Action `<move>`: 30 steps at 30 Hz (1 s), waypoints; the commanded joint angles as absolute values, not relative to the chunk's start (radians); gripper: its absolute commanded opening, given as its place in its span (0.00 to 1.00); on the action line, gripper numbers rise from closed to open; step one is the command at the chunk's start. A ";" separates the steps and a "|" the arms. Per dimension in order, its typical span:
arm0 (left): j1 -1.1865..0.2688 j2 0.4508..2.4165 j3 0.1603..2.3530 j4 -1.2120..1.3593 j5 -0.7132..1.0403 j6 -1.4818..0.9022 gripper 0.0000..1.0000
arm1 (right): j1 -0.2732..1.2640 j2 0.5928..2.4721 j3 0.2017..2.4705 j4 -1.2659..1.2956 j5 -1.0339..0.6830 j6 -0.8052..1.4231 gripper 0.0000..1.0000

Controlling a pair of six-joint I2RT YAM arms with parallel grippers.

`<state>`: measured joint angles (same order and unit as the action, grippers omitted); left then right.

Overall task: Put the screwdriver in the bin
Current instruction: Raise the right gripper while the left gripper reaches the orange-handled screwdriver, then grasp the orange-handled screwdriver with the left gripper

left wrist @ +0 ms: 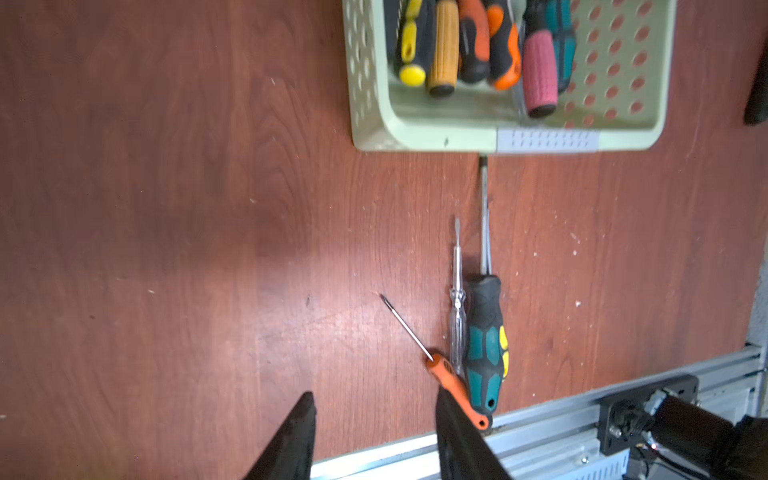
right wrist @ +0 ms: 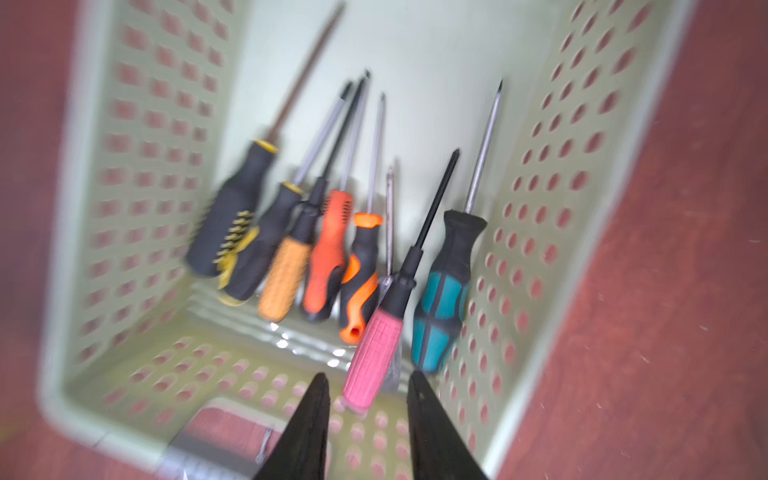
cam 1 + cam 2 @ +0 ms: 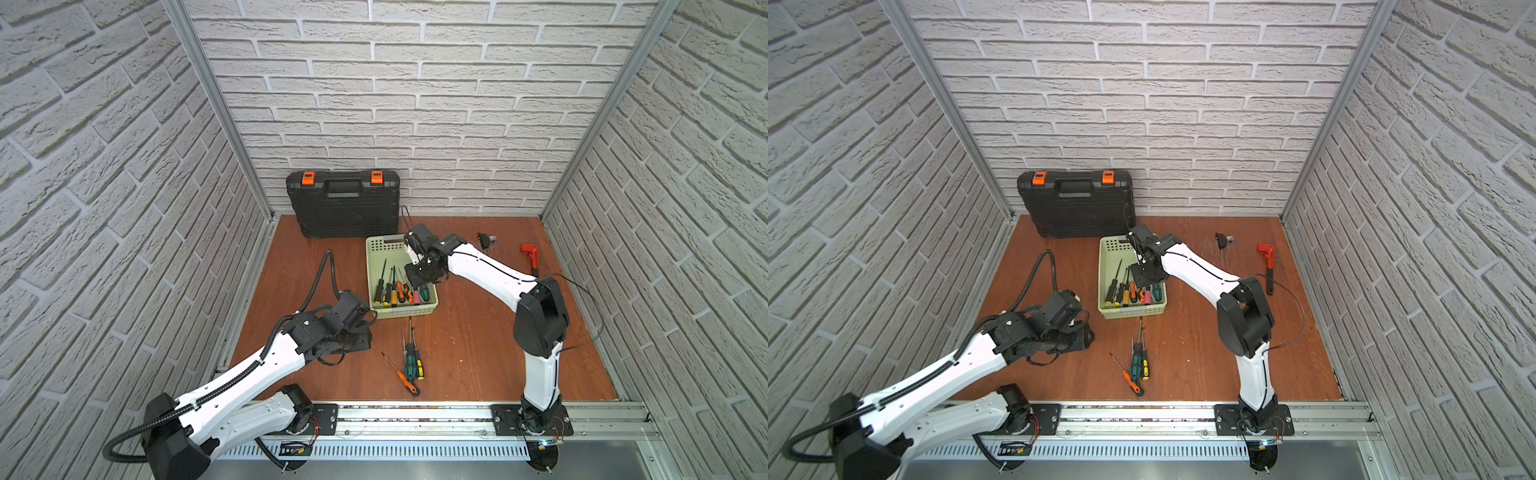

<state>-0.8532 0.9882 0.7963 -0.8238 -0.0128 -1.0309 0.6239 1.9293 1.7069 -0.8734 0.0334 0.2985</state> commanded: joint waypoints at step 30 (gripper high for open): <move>-1.338 1.472 0.817 -0.520 0.023 -1.473 0.54 | 0.731 1.343 1.127 -0.635 -0.002 0.358 0.37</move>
<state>-1.3460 1.4750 0.8127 -0.5167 0.0315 -1.4597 0.7307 1.3422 1.1381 -0.6838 0.0071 0.3477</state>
